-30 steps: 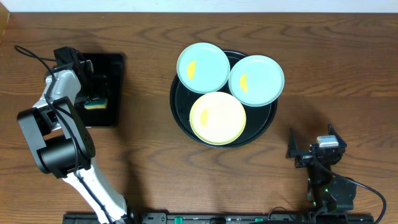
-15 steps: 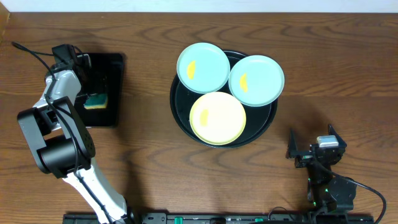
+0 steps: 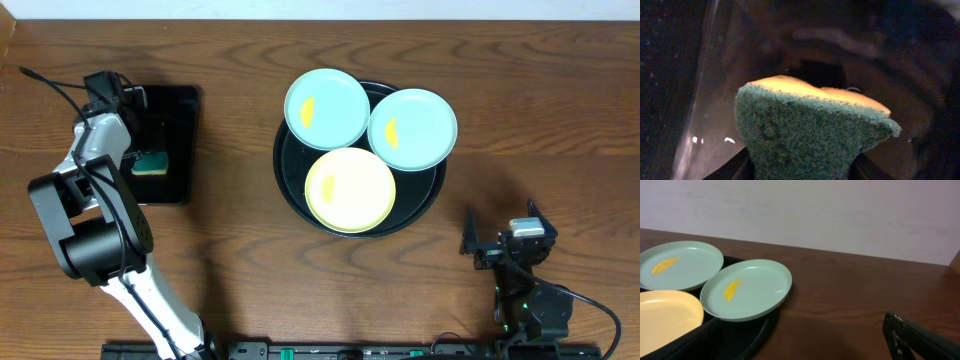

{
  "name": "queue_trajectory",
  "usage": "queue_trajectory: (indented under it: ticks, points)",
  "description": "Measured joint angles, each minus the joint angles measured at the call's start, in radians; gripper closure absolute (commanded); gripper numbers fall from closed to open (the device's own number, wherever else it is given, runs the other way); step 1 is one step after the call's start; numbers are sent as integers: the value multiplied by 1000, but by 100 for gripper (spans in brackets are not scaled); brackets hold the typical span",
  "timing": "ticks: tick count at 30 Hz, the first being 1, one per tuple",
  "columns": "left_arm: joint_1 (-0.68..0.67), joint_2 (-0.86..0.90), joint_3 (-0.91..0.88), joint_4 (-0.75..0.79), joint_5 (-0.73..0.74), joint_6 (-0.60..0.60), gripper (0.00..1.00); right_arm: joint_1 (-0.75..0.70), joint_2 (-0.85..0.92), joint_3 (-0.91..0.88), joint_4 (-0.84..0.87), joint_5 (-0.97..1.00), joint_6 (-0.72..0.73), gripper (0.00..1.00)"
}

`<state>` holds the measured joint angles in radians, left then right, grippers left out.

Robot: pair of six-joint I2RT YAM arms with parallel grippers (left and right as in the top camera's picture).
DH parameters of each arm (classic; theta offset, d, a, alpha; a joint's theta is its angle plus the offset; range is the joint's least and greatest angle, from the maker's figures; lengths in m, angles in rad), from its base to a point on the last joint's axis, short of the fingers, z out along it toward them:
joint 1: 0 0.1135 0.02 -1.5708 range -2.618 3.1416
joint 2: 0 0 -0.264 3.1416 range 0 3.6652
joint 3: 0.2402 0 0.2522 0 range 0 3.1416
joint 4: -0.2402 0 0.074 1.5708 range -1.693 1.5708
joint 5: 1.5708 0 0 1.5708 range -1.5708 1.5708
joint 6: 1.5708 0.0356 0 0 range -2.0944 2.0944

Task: Clean dirty plates on tray and stack at the side
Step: 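Lower the left gripper and close it on the green sponge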

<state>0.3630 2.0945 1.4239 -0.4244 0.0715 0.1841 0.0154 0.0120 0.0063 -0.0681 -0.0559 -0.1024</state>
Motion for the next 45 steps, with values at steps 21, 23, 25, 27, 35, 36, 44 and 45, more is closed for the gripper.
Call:
queue_trajectory:
  ticks: [21,23,25,27,35,36,44,45]
  points:
    - [0,-55,-6,-41,0,0,33,0,0,0,0,0,0,1]
    - [0,-55,-10,-40,0,0,27,0,0,0,0,0,0,1]
    - [0,-55,-21,-38,0,1,24,0,0,0,0,0,0,1]
    - [0,-55,-42,-34,0,0,24,0,0,0,0,0,0,1]
    - [0,-55,-74,-23,-49,0,24,0,0,0,0,0,0,1]
    - [0,-55,-74,-23,-55,0,24,0,0,0,0,0,0,1]
    - [0,-57,-74,-13,-79,0,24,0,0,0,0,0,0,1]
    - [0,-62,-74,-12,-79,0,24,0,0,0,0,0,0,1]
